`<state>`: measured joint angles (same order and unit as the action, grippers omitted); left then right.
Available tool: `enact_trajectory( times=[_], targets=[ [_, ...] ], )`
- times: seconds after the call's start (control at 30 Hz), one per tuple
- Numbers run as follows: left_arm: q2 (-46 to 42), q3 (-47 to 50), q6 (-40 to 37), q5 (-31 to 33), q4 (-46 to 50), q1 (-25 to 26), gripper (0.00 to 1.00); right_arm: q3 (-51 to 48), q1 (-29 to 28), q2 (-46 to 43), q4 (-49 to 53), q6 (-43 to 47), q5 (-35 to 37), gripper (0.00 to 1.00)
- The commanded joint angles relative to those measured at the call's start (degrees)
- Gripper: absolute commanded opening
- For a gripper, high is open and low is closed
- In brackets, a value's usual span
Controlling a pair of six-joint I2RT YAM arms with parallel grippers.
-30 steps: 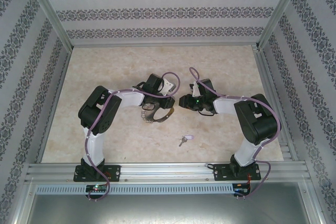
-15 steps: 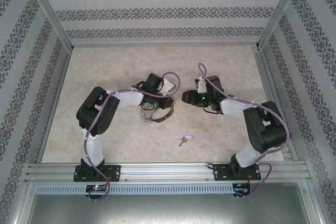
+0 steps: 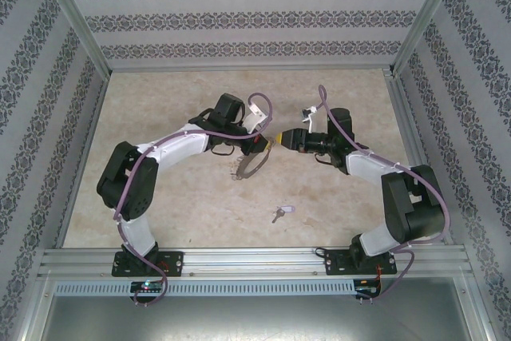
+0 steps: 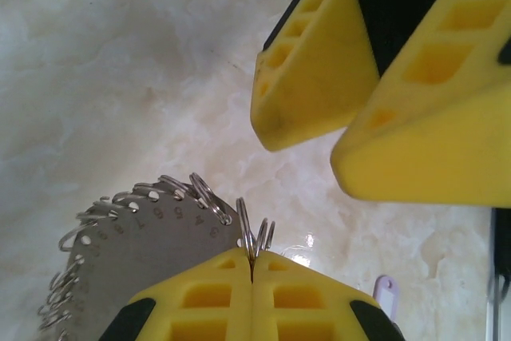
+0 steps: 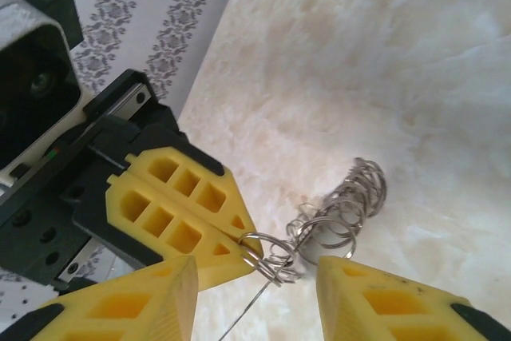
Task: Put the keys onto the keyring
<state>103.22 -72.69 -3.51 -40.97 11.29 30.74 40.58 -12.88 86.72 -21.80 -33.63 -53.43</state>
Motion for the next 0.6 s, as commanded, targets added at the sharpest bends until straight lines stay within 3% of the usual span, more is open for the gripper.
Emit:
enact_trajectory(
  times=[0.0, 0.57],
  targets=[
    [-1.9, -1.5, -1.6, -2.7, 2.1, -0.6, 0.00, -1.3, 0.0, -1.4, -4.6, -1.2, -3.8, 0.42],
    [-3.2, -1.0, 0.5, -4.3, -0.5, -0.9, 0.00, -3.1, -3.3, 1.8, -9.7, -3.9, -3.3, 0.39]
  ],
)
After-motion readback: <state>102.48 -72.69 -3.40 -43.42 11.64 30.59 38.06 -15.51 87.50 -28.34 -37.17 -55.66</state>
